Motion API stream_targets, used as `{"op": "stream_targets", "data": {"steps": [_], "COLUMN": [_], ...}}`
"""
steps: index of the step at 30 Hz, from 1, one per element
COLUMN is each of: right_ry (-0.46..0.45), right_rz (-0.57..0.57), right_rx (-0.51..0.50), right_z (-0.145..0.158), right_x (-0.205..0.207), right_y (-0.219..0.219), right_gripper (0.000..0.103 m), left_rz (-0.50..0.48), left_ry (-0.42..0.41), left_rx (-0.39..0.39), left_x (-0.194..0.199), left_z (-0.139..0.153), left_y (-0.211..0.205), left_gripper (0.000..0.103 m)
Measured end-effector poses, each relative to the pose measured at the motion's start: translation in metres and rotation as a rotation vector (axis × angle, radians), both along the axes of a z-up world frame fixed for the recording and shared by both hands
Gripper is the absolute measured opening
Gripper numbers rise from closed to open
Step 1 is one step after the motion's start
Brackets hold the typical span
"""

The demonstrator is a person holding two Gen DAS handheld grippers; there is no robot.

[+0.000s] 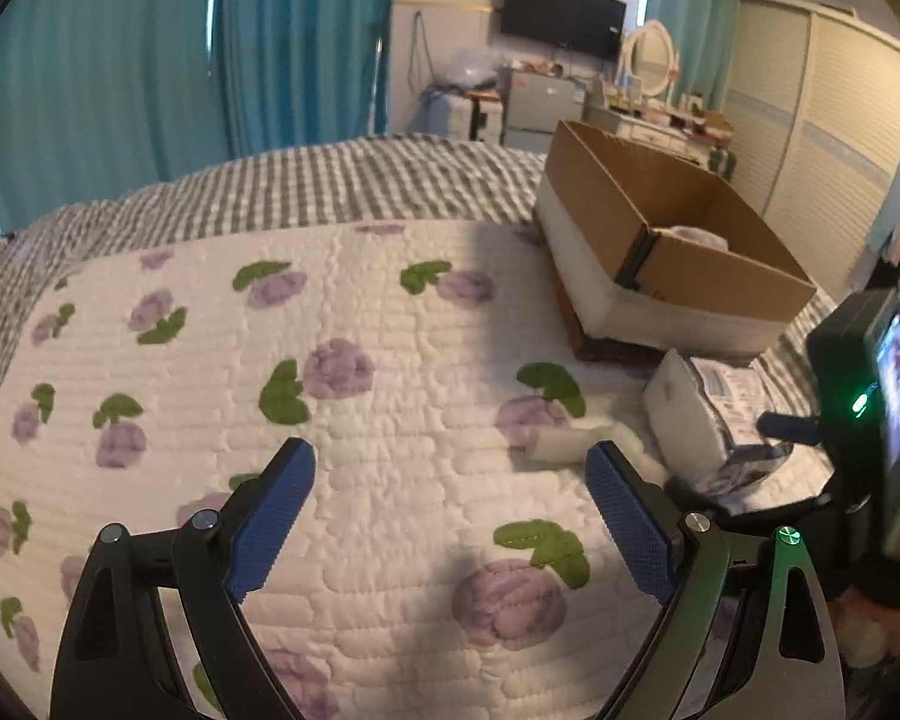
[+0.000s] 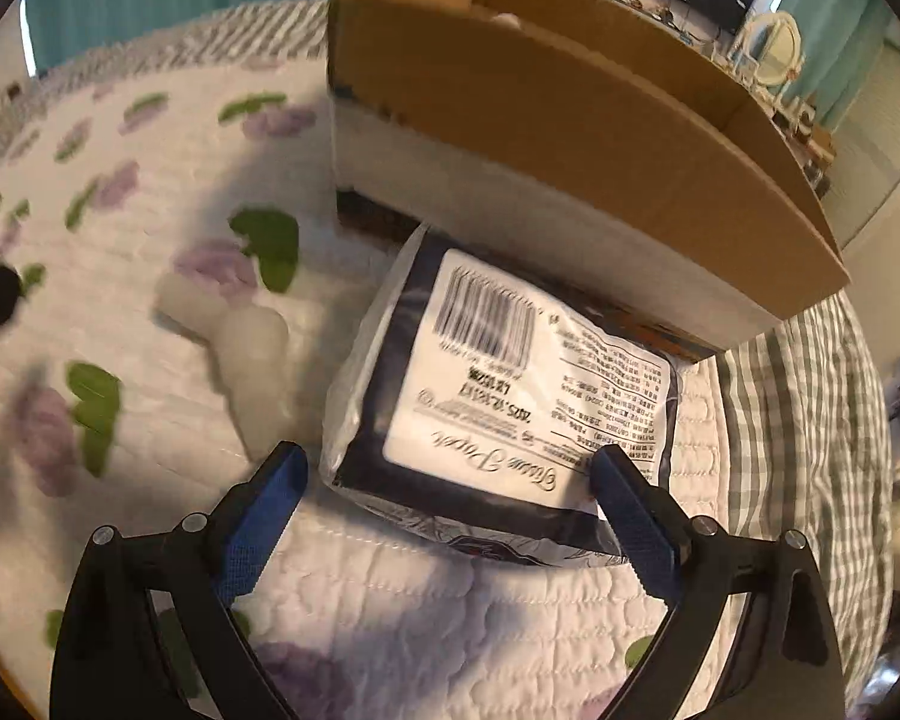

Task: Organize soft objects
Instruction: 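Grasp the black-and-white tissue paper pack with right tool while left tool grasps white plastic fitting, then carry both items to the box and release them inside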

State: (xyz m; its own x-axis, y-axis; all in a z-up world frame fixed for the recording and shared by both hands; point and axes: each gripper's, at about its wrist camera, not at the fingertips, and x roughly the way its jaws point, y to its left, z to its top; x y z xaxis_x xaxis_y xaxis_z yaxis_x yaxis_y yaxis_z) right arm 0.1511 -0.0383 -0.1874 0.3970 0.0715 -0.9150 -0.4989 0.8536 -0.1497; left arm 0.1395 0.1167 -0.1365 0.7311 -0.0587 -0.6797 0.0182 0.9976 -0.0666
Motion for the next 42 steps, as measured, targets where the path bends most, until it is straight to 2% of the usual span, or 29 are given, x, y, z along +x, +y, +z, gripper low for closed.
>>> {"op": "stream_targets", "data": {"steps": [5, 6, 10, 12, 16, 18, 21, 25, 27, 29, 32, 33, 34, 35, 37, 38, 42], "right_ry": [-0.005, -0.01, -0.021, -0.043, -0.099, -0.12, -0.14, -0.133, -0.134, -0.134, -0.129, -0.127, -0.125, -0.125, -0.12, -0.118, -0.128], "right_rz": [0.011, 0.007, -0.01, -0.027, -0.045, -0.058, -0.09, -0.106, -0.109, -0.111, -0.112, -0.113, -0.115, -0.117, -0.117, -0.117, -0.117], "right_rx": [0.016, 0.025, 0.072, 0.103, 0.157, 0.185, 0.234, 0.272, 0.284, 0.292, 0.303, 0.308, 0.311, 0.314, 0.319, 0.322, 0.345], "right_z": [-0.001, 0.001, 0.008, 0.016, 0.032, 0.04, 0.049, 0.05, 0.049, 0.047, 0.047, 0.048, 0.048, 0.049, 0.051, 0.052, 0.066], "right_x": [0.003, 0.003, 0.004, 0.002, -0.006, -0.011, -0.013, -0.004, -0.004, -0.002, -0.001, -0.001, -0.001, -0.002, -0.005, -0.007, -0.022], "right_y": [-0.007, -0.012, -0.031, -0.038, -0.056, -0.064, -0.079, -0.082, -0.083, -0.083, -0.083, -0.084, -0.084, -0.085, -0.087, -0.088, -0.091], "right_gripper": [0.096, 0.089, 0.081, 0.071, 0.056, 0.05, 0.048, 0.048, 0.048, 0.048, 0.048, 0.048, 0.048, 0.048, 0.048, 0.048, 0.048], "left_rz": [-0.043, -0.056, -0.087, -0.091, -0.13, -0.153, -0.167, -0.121, -0.101, -0.09, -0.092, -0.088, -0.084, -0.089, -0.099, -0.108, -0.134], "left_ry": [0.012, 0.019, 0.057, 0.109, 0.129, 0.17, 0.197, 0.206, 0.217, 0.216, 0.203, 0.197, 0.194, 0.194, 0.19, 0.185, 0.151], "left_rx": [0.048, 0.058, 0.096, 0.09, 0.093, 0.054, 0.004, 0.069, 0.067, 0.047, 0.044, 0.051, 0.054, 0.038, 0.008, 0.007, 0.063], "left_x": [0.004, 0.005, 0.011, 0.016, 0.022, 0.028, 0.036, 0.049, 0.056, 0.058, 0.056, 0.055, 0.055, 0.054, 0.047, 0.044, 0.024], "left_z": [-0.006, -0.009, -0.016, -0.021, -0.028, -0.034, -0.04, -0.048, -0.055, -0.057, -0.055, -0.054, -0.053, -0.052, -0.049, -0.047, -0.036], "left_y": [-0.016, -0.021, -0.038, -0.045, -0.061, -0.069, -0.08, -0.091, -0.091, -0.087, -0.083, -0.081, -0.079, -0.077, -0.072, -0.073, -0.082], "left_gripper": [0.093, 0.093, 0.093, 0.093, 0.093, 0.093, 0.093, 0.091, 0.091, 0.084, 0.068, 0.053, 0.044, 0.043, 0.033, 0.032, 0.026]}}
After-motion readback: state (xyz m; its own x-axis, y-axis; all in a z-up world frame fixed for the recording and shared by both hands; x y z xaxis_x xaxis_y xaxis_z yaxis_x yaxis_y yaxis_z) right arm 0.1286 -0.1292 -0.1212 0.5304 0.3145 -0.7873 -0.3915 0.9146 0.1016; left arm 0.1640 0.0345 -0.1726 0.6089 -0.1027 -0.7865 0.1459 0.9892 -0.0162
